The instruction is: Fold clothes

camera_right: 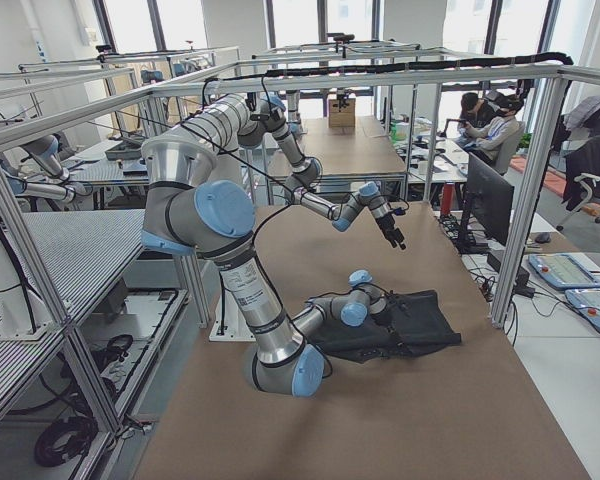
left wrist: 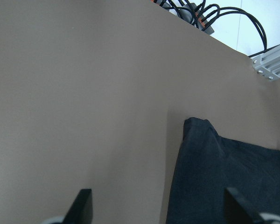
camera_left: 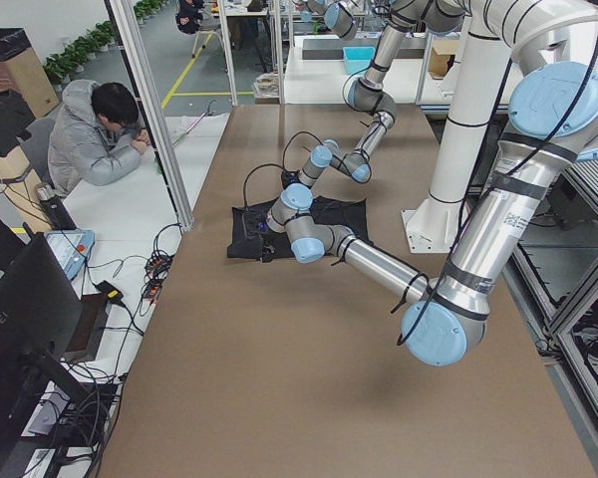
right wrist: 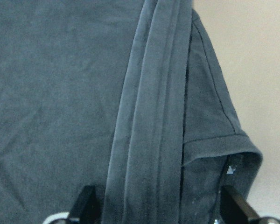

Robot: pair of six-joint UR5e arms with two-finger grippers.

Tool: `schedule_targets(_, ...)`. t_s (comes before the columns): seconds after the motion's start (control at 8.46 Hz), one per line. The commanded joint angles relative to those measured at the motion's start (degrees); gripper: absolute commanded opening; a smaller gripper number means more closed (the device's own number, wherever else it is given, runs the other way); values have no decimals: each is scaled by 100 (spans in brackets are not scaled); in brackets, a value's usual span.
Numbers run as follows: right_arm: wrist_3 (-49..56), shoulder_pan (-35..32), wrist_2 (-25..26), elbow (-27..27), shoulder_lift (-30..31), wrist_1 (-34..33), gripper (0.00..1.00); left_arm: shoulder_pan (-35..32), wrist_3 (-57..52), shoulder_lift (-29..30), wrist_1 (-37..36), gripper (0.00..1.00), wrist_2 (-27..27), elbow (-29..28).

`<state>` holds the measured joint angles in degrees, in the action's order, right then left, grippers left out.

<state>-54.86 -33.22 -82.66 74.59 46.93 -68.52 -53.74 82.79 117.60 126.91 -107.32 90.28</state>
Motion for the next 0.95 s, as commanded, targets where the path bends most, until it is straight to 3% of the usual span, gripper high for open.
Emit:
schedule_targets(0.0,176,-149,-40,-6,26,6,94,4,0,9,0,100,0,-2)
schedule_targets(0.83,641,-457,-267,2,246,85,94,13,9,44,-44,100,97,-2)
